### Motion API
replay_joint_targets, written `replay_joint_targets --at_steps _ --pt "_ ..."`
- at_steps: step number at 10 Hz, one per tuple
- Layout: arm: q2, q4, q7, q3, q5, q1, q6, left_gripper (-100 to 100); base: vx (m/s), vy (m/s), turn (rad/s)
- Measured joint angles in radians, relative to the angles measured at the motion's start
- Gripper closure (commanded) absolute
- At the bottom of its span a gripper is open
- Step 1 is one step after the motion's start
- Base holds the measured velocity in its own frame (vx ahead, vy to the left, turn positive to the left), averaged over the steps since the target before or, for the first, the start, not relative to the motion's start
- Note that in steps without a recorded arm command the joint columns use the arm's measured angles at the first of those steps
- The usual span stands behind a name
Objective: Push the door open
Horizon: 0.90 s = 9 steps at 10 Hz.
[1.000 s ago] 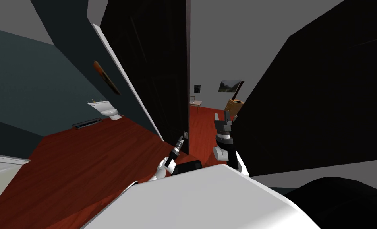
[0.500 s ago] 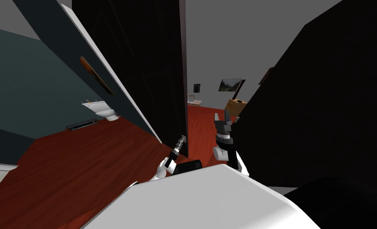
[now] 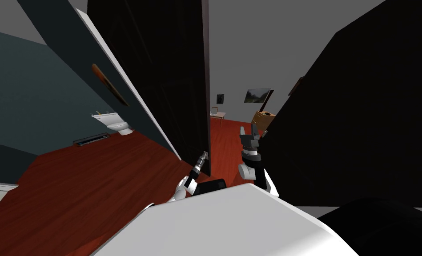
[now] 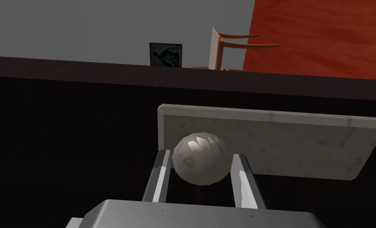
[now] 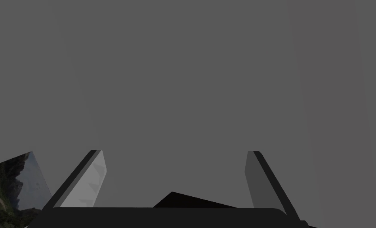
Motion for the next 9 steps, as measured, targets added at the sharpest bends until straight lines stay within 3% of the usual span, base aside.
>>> replay_joint_targets --at_steps 2,4,6,8,9 --pt "0.001 0.010 -0.004 0.008 0.001 0.006 0.003 100 0.135 -0.122 0.032" --pt "-0.005 0.049 -0.007 0.025 0.006 -0.015 -0.013 100 0.116 -0.092 0.005" --pt "0.002 0.011 -0.016 0.037 0.008 0.000 -0.001 100 0.138 -0.135 0.033" --pt "-0.001 0.032 -0.031 0.062 0.014 0.000 -0.009 100 0.158 -0.152 0.045" --pt "0.003 0.011 -0.037 0.072 0.016 0.008 0.003 100 0.108 -0.105 0.038"
